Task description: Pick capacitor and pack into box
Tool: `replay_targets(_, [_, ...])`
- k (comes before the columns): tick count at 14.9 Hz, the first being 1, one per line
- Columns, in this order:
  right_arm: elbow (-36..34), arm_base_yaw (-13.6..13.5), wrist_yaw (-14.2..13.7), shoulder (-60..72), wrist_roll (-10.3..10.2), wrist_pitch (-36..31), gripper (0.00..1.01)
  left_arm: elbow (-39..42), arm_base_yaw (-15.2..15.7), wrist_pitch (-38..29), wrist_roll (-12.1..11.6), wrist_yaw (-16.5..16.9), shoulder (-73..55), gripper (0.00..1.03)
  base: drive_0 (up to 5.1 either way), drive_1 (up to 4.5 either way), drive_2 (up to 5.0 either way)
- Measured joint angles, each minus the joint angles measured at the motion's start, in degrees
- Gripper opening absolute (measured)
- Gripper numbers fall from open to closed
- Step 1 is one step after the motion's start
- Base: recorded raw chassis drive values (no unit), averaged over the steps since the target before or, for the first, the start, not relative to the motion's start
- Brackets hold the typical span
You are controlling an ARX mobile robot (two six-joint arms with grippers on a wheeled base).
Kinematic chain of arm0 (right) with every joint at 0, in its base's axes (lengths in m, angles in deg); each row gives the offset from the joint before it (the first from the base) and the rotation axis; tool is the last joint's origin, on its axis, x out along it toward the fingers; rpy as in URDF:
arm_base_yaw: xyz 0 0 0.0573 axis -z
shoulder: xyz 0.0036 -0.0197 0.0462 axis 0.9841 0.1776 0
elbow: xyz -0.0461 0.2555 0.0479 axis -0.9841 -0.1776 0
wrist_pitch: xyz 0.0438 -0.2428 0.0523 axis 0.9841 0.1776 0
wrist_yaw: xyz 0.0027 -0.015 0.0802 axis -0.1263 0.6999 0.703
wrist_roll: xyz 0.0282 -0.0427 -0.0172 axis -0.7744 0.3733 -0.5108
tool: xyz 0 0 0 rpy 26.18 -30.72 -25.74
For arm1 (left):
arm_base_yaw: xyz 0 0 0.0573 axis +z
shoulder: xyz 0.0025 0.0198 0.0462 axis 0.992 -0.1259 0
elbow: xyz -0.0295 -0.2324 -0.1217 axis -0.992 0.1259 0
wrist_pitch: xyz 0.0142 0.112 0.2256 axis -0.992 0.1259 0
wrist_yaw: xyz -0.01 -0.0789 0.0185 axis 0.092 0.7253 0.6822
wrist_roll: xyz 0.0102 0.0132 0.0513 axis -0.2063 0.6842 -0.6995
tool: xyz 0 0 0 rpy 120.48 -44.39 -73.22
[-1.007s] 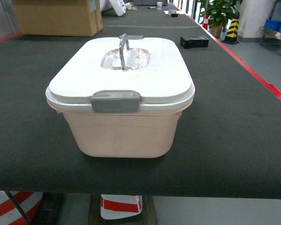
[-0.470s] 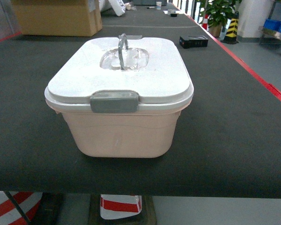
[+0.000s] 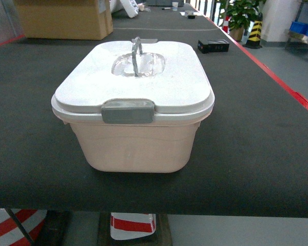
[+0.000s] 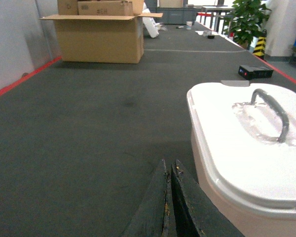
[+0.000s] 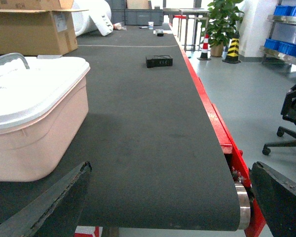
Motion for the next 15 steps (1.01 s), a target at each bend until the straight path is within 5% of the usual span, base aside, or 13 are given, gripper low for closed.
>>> replay_targets(5, [0.00,0.00,0.00,0.00,-0.02,0.00,0.98,9.57,5.73,2.01,0.00,5.55,11.43,0.02,0.0,0.00,0.0])
replay_targets(6, [0.00,0.00,0.00,0.00,0.00,0.00,0.98,11.08,9.18,3.58,0.00,10.19,14.38,0.02,0.0,0.00,0.0])
replay_targets(7, [0.00,0.00,-0.04,0.00,-0.02,0.00,0.98,12.00,11.37,4.55,0.02,10.67,16.28,0.02,0.0,0.00,0.0])
replay_targets(15, [0.00,0.00,-0.02,0.00,0.00,0.02,0.98,16.55,11.13,13.55,0.09,11.47,31.10,0.02,0.0,0.00,0.0])
